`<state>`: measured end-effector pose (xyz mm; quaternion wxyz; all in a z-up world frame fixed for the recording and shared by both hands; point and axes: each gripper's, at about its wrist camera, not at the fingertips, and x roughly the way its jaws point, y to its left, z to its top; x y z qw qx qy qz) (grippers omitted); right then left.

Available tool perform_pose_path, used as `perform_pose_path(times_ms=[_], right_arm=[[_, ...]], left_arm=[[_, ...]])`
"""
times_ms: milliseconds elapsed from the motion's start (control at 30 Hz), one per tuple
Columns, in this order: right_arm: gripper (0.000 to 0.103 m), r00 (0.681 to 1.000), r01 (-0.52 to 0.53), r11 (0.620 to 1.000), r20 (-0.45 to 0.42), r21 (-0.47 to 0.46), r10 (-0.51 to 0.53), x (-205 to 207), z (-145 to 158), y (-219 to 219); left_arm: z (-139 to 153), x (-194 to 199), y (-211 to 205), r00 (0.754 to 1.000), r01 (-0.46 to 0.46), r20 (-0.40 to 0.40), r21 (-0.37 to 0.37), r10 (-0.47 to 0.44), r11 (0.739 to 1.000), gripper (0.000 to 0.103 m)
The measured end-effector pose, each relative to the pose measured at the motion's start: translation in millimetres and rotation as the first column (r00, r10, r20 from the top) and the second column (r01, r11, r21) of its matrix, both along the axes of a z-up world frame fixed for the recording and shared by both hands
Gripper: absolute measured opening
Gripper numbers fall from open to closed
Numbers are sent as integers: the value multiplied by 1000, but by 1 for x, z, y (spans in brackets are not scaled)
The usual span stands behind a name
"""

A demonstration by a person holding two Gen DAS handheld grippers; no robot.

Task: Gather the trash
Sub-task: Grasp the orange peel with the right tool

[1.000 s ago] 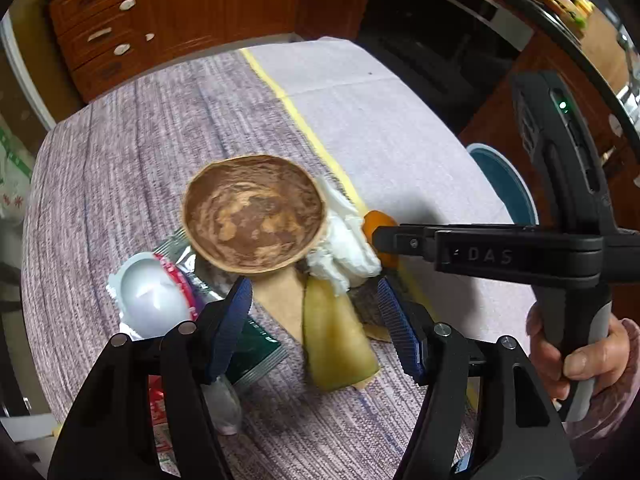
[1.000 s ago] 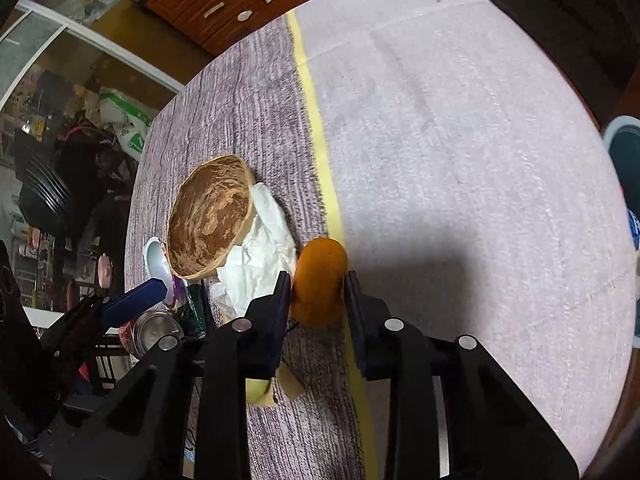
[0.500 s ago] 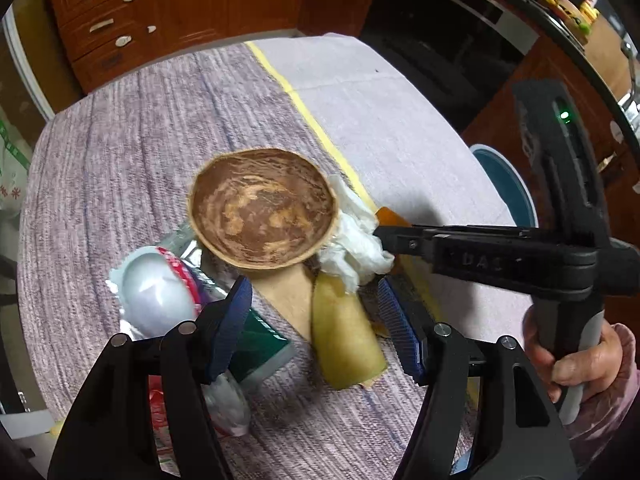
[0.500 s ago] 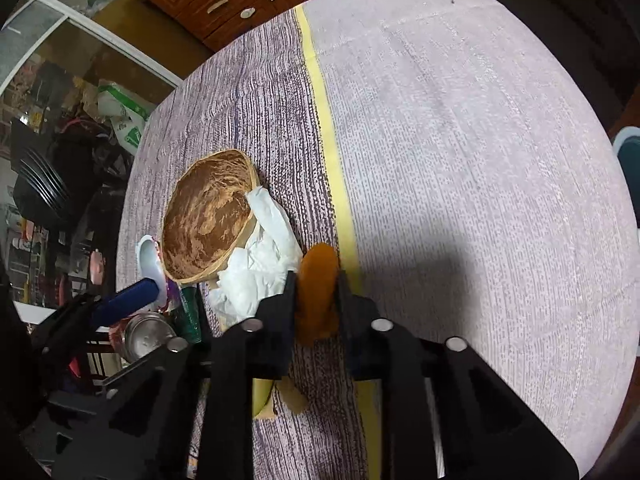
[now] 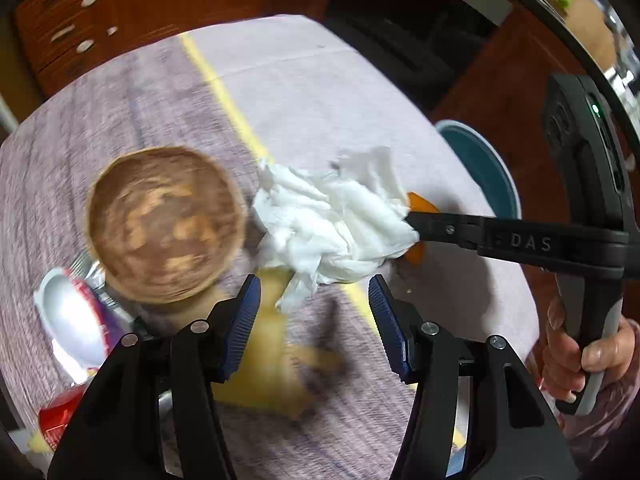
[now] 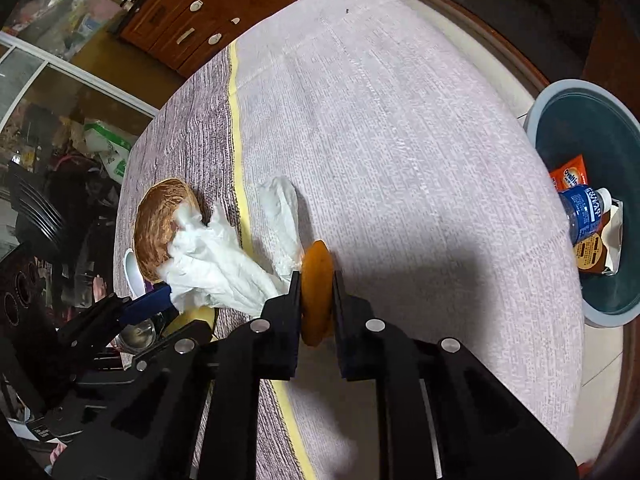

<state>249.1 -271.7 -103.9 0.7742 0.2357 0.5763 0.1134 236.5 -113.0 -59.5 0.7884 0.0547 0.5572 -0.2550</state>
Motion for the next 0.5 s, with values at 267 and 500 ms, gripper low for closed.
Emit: perform_pose_path(times_ms=[267, 500], right_arm=[[19, 999, 39, 998, -15, 56, -38, -15, -2, -42], [31, 996, 91, 991, 1, 96, -91, -22, 6, -68]], left_arm=[[-8, 2, -49, 992, 124, 1, 42, -124, 991, 58], [-25, 16, -90, 977, 215, -4, 97, -215, 972, 60]])
